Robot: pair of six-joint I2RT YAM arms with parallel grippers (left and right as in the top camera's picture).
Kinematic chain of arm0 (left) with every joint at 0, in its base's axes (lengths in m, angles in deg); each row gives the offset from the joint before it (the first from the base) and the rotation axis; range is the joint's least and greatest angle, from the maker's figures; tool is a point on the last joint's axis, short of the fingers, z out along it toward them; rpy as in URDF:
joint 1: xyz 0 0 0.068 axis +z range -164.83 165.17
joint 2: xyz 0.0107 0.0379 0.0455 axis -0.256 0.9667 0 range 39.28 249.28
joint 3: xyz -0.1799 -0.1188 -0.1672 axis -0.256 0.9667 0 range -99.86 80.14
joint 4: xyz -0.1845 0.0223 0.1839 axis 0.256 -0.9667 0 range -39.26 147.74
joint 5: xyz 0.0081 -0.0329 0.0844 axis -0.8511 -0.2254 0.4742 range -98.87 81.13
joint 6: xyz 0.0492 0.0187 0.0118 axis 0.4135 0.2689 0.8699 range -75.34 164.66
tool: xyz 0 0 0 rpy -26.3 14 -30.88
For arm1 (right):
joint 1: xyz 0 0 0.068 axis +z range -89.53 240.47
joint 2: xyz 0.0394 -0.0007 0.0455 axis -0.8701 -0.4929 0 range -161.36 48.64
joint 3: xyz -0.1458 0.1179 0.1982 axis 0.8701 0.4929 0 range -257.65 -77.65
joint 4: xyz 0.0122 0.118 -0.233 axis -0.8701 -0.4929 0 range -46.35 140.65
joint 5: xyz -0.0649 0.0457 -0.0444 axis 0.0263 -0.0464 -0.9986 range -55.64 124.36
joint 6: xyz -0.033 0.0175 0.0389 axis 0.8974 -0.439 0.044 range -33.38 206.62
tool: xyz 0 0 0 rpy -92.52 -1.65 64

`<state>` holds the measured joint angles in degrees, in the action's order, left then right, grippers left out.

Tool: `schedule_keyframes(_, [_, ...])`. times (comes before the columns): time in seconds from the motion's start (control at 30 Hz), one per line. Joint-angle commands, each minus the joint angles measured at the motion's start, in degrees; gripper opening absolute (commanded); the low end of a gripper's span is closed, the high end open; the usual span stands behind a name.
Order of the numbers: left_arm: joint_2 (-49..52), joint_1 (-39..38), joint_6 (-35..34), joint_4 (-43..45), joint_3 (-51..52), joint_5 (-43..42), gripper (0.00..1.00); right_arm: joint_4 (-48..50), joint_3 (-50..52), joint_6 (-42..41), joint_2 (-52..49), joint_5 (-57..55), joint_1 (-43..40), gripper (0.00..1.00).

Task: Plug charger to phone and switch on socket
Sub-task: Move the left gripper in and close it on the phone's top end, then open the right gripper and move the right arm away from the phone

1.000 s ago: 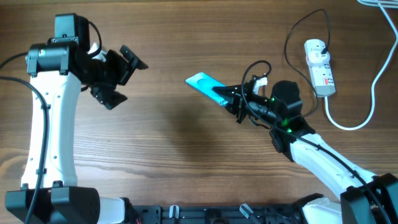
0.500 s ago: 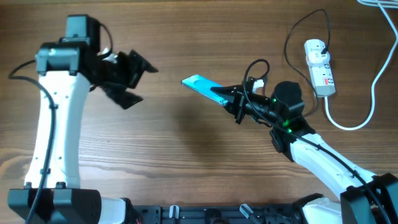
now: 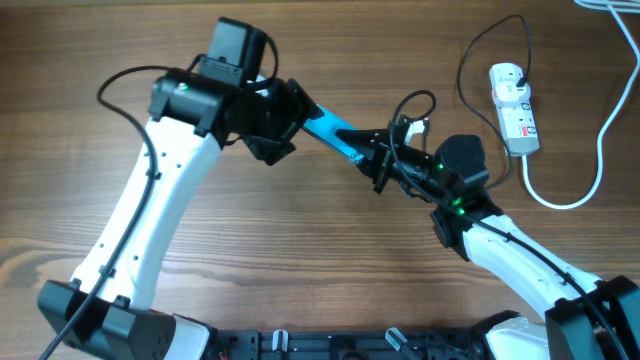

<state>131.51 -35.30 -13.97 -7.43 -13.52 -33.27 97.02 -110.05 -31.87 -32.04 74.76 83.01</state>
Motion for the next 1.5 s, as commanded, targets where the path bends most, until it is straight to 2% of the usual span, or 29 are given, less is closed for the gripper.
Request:
schedule_keyframes(0.0, [2.5,-2.2,-2.3,1.4,-0.4,3.7,0.69,1.2,-1.4,-0.2,-0.1,-1.0,0.8,0.04])
schedule_keyframes(0.13, [5.1,-3.8,-2.4,3.1,-0.4,3.9,0.61,1.4,-1.4,-0.2,-0.1,-1.0,0.8,0.05])
schedule_keyframes(0.27, [7.2,-5.0,-3.2,5.0,-0.4,4.2,0.44,1.3,-1.4,-0.2,-0.1,-0.9,0.8,0.04])
schedule_keyframes(0.37, [7.7,-5.0,-3.4,5.1,-0.4,4.4,0.38,1.3,-1.4,-0.2,-0.1,-1.0,0.8,0.04])
schedule_keyframes(0.4, [7.7,-4.9,-3.4,5.2,-0.4,4.6,0.31,1.2,-1.4,-0.2,-0.1,-1.0,0.8,0.05])
schedule_keyframes(0.53, [7.7,-4.9,-3.8,5.9,-0.4,4.5,0.17,0.1,-1.4,-0.2,-0.1,-1.0,0.8,0.04])
schedule_keyframes(0.63, [7.6,-4.9,-6.9,6.4,-0.4,4.5,0.08,-0.1,-1.4,-0.2,-0.1,-1.0,0.8,0.04])
schedule_keyframes(0.7, [7.6,-4.9,-8.4,6.6,-0.4,4.5,0.04,-0.1,-1.4,-0.2,-0.1,-1.0,0.8,0.05])
schedule_keyframes(0.97, [7.6,-4.7,-11.3,7.7,-0.4,4.5,0.04,-0.1,-1.4,-0.2,-0.1,-1.0,0.8,0.05])
schedule_keyframes(1.1, [7.6,-4.6,-11.3,8.7,-0.4,4.5,0.04,-0.1,-1.4,-0.2,-0.1,-1.0,0.8,0.14])
schedule_keyframes(1.3, [7.6,-0.3,-8.7,8.6,-0.4,4.6,0.04,-0.1,-1.4,-0.2,-0.1,-0.4,0.8,0.33])
schedule_keyframes(1.4, [7.6,4.3,-3.2,7.6,-0.4,4.3,0.04,-1.3,-1.4,1.7,-0.1,-0.1,0.8,0.52])
schedule_keyframes(1.47, [7.6,7.3,0.2,5.8,-0.4,4.3,0.04,-5.5,-1.4,8.2,-0.1,-2.0,0.7,0.66])
